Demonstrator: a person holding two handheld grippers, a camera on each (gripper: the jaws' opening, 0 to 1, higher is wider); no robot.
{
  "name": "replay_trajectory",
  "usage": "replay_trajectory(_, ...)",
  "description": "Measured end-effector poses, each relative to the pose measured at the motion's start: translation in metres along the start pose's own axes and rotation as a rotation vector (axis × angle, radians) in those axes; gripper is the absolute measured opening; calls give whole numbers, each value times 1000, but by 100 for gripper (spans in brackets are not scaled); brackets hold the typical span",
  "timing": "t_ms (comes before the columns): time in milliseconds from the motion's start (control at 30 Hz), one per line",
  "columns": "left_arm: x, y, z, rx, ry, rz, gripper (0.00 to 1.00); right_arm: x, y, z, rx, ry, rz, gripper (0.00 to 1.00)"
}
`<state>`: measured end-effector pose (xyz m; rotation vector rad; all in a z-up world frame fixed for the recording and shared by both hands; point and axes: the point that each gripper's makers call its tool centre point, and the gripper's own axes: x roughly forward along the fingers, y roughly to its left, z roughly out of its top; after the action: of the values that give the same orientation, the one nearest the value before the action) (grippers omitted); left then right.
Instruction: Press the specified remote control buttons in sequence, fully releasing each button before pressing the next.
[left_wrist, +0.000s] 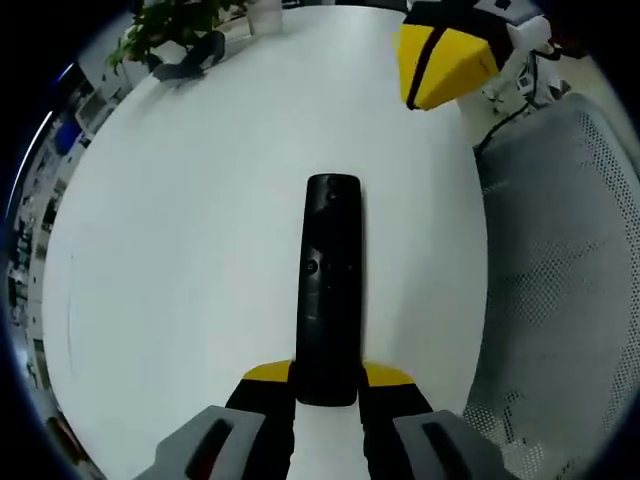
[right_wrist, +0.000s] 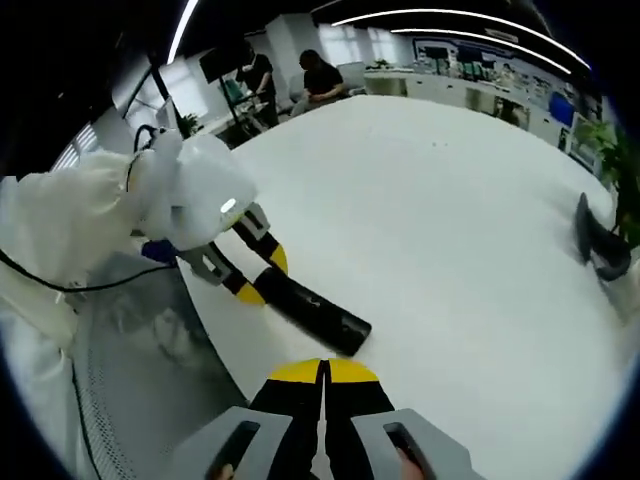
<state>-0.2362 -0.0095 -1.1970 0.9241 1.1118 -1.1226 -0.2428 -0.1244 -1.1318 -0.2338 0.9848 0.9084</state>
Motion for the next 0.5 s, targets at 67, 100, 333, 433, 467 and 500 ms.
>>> replay_trajectory(67, 0, -6, 0, 9, 4, -4, 22, 4, 1, -1, -32, 15, -1, 0)
replay_trajectory(100, 0, -9, 0, 14, 5, -7, 22, 5, 1, -1, -37, 17, 0, 0)
replay_trajectory(333, 0, -25, -2, 57, 22, -12, 22, 22, 7, -9, -62, 76, 40, 0)
replay_trajectory(433, 0, -25, -2, 59, 23, -13, 22, 28, 7, -14, -83, 108, 42, 0)
replay_trajectory(467, 0, -24, -2, 58, 24, -13, 22, 30, 7, -16, -88, 121, 46, 0)
replay_trajectory(500, 0, -24, -2, 58, 23, -13, 22, 32, 6, -19, -94, 136, 50, 0)
